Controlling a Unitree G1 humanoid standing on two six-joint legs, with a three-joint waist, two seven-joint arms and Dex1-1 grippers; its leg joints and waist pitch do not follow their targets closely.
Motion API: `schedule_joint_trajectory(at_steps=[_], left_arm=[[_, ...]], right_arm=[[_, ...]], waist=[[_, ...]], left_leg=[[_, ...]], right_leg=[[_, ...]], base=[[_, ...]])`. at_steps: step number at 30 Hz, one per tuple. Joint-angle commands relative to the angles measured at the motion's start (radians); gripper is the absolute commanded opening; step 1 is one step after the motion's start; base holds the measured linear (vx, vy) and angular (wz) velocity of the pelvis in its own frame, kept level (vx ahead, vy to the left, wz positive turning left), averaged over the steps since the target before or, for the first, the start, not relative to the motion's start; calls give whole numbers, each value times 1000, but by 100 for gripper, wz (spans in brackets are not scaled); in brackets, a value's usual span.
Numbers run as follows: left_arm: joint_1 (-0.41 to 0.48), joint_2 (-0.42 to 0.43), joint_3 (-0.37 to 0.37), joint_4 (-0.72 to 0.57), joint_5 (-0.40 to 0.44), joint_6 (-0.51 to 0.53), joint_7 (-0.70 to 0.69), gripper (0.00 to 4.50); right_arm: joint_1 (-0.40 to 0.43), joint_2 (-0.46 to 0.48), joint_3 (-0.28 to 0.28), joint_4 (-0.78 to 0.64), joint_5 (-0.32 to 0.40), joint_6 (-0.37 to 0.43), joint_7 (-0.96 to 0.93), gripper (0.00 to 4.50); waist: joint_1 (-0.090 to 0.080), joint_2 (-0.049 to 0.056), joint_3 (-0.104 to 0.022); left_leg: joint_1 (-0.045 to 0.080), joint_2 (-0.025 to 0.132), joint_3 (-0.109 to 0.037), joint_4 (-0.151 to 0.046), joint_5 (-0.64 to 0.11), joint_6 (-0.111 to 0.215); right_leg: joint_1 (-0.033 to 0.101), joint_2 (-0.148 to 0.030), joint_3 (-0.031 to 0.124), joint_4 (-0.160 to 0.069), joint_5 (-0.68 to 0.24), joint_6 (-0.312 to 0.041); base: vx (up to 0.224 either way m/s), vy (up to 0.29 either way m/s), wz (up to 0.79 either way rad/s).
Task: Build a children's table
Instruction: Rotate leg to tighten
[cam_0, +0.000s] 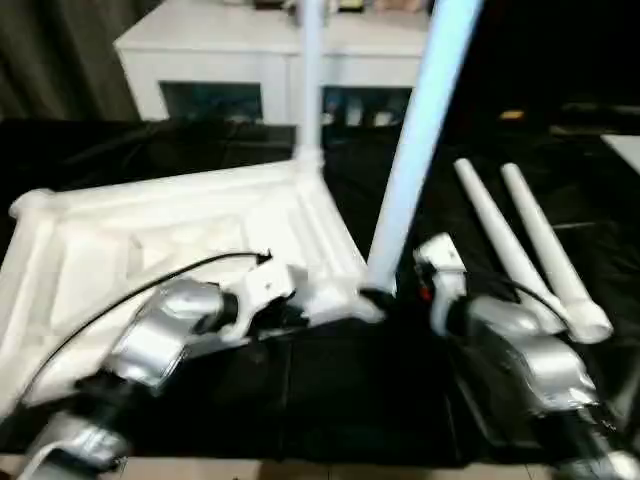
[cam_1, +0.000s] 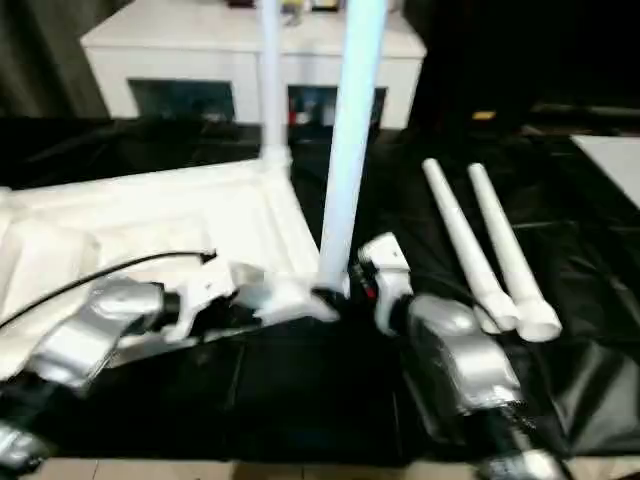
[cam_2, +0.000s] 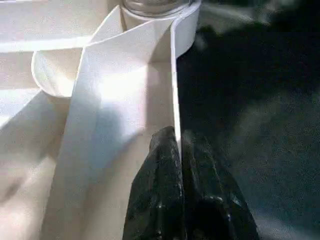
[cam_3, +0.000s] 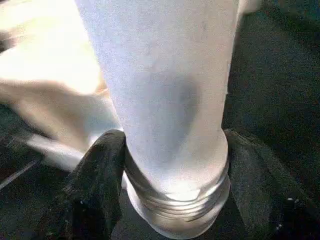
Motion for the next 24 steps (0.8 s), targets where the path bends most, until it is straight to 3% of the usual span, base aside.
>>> schedule_joint_trajectory(at_steps=[1,2,6,9,11,13,14,16,17,19,20,22,24], left_arm=[[-44,-62,-38,-1,11,18,48,0],[-66,-97,-39,28,32,35,108,0],[-123,-203,-16,99,73,102,283,0],[-142,-236,-10,121,87,118,333,0],[-154,-254,-10,138,103,119,360,0],[-161,-250,-19,149,122,101,373,0],[-160,-243,-19,151,122,94,368,0],[-159,-229,-27,152,131,87,362,0],[-156,-220,-28,150,134,81,357,0],[-152,-209,-29,148,137,75,351,0],[-147,-197,-31,145,139,64,341,0],[-140,-185,-30,138,137,56,329,0],[-124,-154,-32,118,134,42,296,0]], right_arm=[[-2,52,13,140,-56,80,-136,267],[-29,99,-10,180,-57,85,-217,267],[-103,210,-76,302,-52,57,-424,267],[-135,244,-104,355,-52,19,-497,267],[-167,274,-128,400,-58,-36,-534,267],[-189,293,-150,422,-49,-78,-541,267],[-199,295,-149,425,-52,-109,-527,267],[-206,292,-151,426,-55,-134,-522,267],[-208,293,-161,414,-43,-154,-504,302],[-208,289,-167,399,-33,-175,-476,323],[-207,283,-174,383,-28,-197,-455,339],[-202,271,-175,359,-33,-208,-445,347],[-175,232,-160,283,-34,-189,-397,358]], waist=[[-5,4,-39],[-8,3,-37],[-15,4,-35],[-20,6,-34],[-34,17,-32],[-41,20,-32],[-42,17,-32],[-40,16,-34],[-40,20,-34],[-41,17,-35],[-37,20,-40],[-35,18,-39],[-33,17,-41]], left_leg=[[11,26,-20,-85,-381,-44],[15,23,-22,-85,-409,-49],[19,22,-30,-86,-454,-48],[35,19,-32,-82,-517,-43],[37,24,-42,-93,-595,-39],[38,27,-47,-98,-631,-38],[25,27,-48,-105,-628,-31],[24,24,-45,-101,-598,-27],[24,24,-45,-100,-591,-27],[21,25,-45,-101,-582,-26],[13,27,-42,-102,-539,-21],[10,28,-38,-103,-517,-16],[2,29,-36,-105,-480,-12]], right_leg=[[22,-56,30,-95,-488,-149],[15,-56,28,-105,-542,-127],[9,-55,17,-119,-596,-89],[-1,-52,2,-136,-620,-70],[7,-47,-22,-142,-578,-65],[14,-50,-31,-142,-546,-67],[26,-57,-31,-138,-519,-73],[23,-70,-30,-140,-541,-80],[20,-73,-29,-141,-553,-80],[23,-73,-29,-141,-546,-81],[26,-75,-22,-135,-496,-100],[25,-74,-18,-131,-463,-120],[32,-75,-15,-126,-430,-131]], base=[[-51,4,-4],[-51,4,-4],[-13,0,-1],[-18,5,0],[-30,23,0],[0,0,0],[0,0,0],[0,0,0],[0,0,0],[0,0,0],[0,0,0],[0,0,0],[0,0,0]])
